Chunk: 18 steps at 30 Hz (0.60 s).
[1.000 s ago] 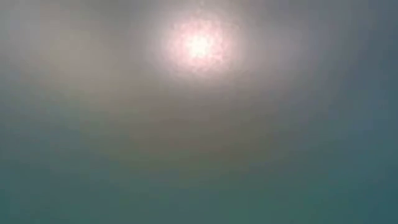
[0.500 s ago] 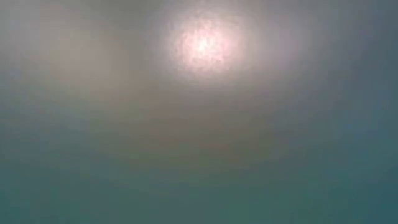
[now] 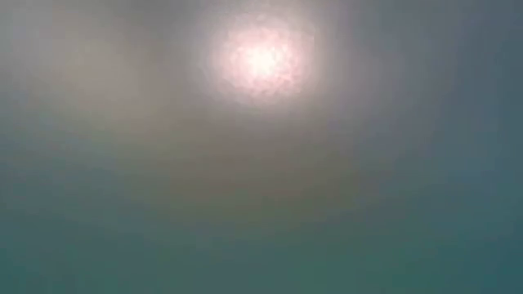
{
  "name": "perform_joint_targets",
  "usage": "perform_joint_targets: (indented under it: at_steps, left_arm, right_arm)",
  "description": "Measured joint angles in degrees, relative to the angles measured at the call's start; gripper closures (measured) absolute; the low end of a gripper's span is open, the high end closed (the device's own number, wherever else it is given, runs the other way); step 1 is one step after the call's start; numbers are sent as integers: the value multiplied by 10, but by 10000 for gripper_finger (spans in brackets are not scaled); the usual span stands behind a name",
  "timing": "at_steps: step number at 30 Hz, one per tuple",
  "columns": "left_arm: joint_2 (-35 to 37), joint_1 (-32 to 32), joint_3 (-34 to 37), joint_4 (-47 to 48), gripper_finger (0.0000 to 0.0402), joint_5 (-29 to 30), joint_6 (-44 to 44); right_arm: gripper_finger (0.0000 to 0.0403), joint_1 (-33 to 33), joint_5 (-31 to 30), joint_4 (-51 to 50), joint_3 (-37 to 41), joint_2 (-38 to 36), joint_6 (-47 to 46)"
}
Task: Sort silverware by color (type)
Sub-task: Put the purple spoon into the orange bin
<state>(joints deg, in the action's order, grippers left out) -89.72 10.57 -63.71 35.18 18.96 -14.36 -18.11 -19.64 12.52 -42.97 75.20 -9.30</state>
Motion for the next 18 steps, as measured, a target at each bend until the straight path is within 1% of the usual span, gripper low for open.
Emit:
perform_joint_targets:
  at_steps: [2, 8, 12, 15, 18]
  left_arm:
    - [11, 15, 0, 47, 245, 2, -35]
    - [52, 86, 0, 118, 245, 15, -128]
    - [67, 130, 0, 172, 245, 20, -192]
    - [71, 164, 0, 215, 245, 40, -243]
    - [71, 198, 0, 247, 245, 38, -289]
  right_arm:
    - [224, -15, -10, -5, 0, 2, -6]
    - [224, -63, -44, 10, 0, 4, -9]
    - [224, -82, -43, 11, 0, 4, -11]
    - [223, -87, -44, 15, 0, 4, -22]
    - [224, -90, -43, 14, 0, 6, -41]
